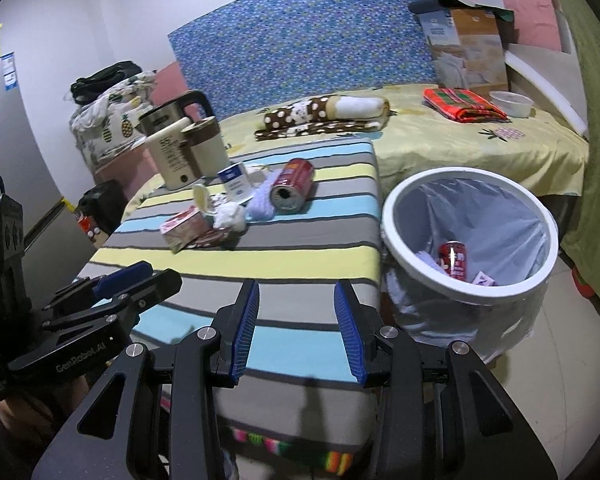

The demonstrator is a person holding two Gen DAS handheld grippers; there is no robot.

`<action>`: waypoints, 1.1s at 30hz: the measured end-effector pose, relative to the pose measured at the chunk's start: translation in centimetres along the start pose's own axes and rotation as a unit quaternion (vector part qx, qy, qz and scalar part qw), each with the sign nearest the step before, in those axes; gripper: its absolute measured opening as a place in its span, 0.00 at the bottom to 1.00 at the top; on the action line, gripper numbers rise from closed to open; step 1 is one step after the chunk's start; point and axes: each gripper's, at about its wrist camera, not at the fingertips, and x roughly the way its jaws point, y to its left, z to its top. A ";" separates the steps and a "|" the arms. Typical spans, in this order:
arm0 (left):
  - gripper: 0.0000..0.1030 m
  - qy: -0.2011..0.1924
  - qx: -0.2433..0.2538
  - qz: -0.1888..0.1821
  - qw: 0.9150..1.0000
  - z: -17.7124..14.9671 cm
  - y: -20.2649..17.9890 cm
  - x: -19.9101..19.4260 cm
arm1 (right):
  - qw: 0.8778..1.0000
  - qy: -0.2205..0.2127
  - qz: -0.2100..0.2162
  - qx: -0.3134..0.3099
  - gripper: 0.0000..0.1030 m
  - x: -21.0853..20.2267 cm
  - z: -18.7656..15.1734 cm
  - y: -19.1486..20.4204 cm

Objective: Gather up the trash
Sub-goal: 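Move both tools back toward the remaining trash on the table, then reach the left tool toward the red-white juice carton while the right tool reaches the crumpled tissue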

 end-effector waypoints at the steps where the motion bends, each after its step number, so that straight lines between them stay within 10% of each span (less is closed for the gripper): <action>1: 0.48 -0.001 -0.001 0.002 1.000 -0.1 0.1 -0.2 | 1.000 0.001 0.003 -0.002 0.40 0.0 0.0 0.3; 24: 0.48 0.017 -0.071 0.075 0.995 1.5 12.7 4.5 | 0.997 0.059 0.044 -0.021 0.51 8.1 2.4 4.5; 33: 0.66 0.023 -0.050 0.060 0.997 3.5 15.9 7.8 | 0.996 0.070 0.041 -0.035 0.51 11.2 3.9 5.3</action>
